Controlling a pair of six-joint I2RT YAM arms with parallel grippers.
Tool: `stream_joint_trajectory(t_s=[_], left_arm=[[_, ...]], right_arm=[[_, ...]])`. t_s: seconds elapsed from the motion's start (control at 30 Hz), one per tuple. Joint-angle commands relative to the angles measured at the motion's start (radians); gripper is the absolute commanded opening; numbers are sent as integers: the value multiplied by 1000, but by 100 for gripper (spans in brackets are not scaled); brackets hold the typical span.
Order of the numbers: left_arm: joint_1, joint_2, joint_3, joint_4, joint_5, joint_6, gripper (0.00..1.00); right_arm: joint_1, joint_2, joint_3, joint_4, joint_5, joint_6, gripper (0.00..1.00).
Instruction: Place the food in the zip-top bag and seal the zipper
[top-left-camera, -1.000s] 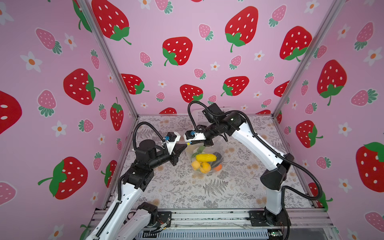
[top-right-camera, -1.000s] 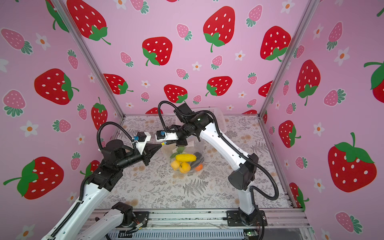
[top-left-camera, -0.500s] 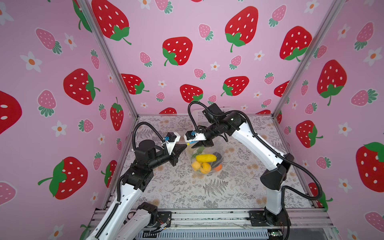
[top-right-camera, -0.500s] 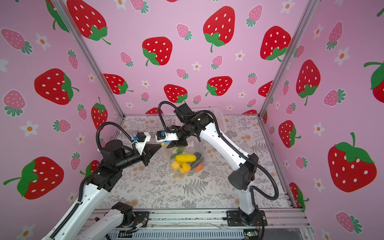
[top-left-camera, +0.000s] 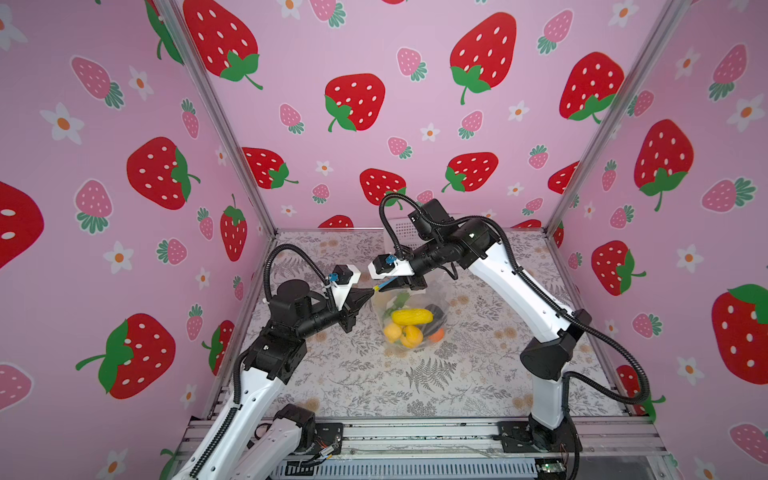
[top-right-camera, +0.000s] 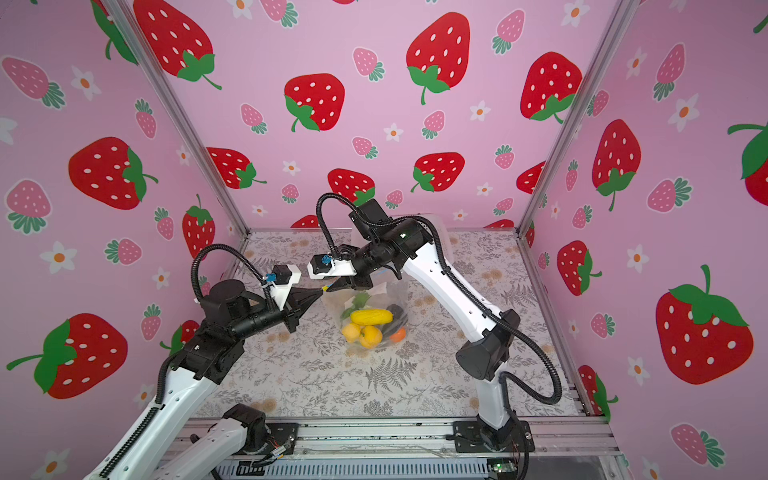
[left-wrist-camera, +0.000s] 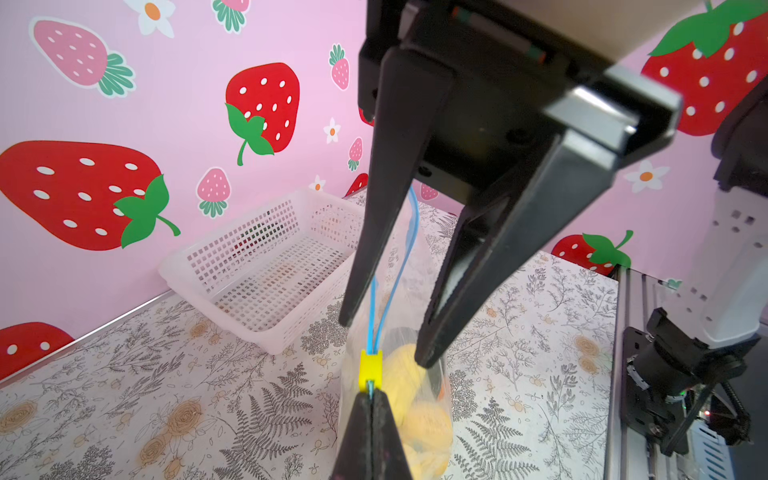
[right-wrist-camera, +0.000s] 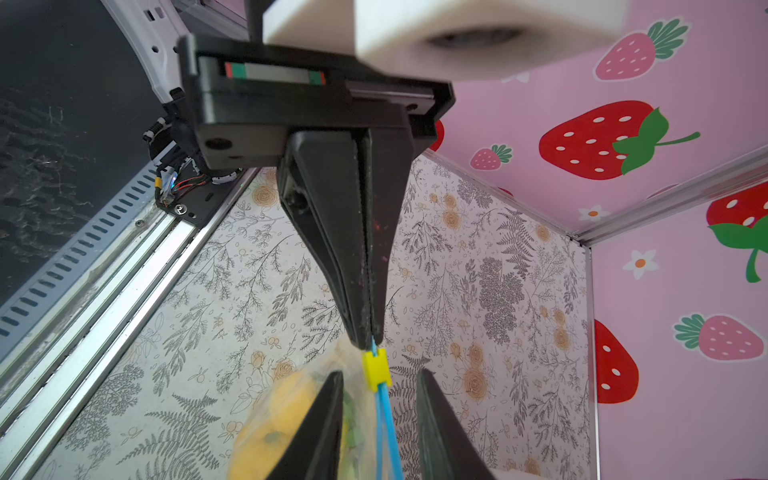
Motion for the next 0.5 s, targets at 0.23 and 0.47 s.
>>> stream_joint_trajectory(t_s=[0.23,0.47], left_arm=[[-7,-16,27,34,28,20,0],[-6,-16,26,32,24,18,0]], right_arm=[[6,52,46,-62,-41,-8,24],[6,50,51,-66,-40,-13,9]])
